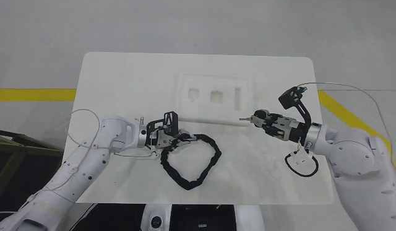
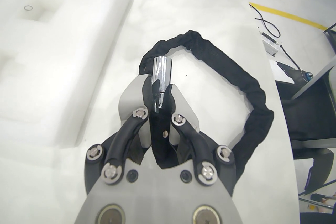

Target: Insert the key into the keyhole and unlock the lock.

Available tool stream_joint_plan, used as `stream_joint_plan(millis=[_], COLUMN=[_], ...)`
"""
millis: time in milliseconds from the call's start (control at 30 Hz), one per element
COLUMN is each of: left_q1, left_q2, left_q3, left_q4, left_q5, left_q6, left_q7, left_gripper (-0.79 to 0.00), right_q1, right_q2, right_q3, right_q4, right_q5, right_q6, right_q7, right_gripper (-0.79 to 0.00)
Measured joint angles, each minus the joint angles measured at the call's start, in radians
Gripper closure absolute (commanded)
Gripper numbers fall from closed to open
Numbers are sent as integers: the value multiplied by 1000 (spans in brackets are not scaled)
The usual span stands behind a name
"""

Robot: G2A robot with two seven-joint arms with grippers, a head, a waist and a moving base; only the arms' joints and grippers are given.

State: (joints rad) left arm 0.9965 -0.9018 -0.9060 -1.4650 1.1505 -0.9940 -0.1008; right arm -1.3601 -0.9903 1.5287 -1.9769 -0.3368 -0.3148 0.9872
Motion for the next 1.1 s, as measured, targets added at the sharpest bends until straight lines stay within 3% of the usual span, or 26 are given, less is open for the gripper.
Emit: stream_joint_plan(millis=[267, 400, 433, 700, 1100], left_q1=[-13, -24, -26, -23, 48], left_q2=[-8, -15, -17, -19, -9], left_q3=[5, 14, 14, 5, -13], left_q4=[38, 51, 54, 37, -98], left_q5=[-100, -151, -161, -141, 52], left_q6=[38, 59, 64, 95, 166], left_q7=[-123, -160, -166, -186, -176], left_gripper=[0, -717, -785, -785, -785], right_q1=[0, 0, 0, 0, 0], right_q2=[0, 0, 0, 0, 0], right_q3=[0, 0, 0, 0, 0], right_q4=[0, 0, 0, 0, 0], right_q5=[0, 0, 0, 0, 0], right_q6=[0, 0, 0, 0, 0], right_q7=[0, 0, 0, 0, 0], right_gripper=[0, 0, 0, 0, 0])
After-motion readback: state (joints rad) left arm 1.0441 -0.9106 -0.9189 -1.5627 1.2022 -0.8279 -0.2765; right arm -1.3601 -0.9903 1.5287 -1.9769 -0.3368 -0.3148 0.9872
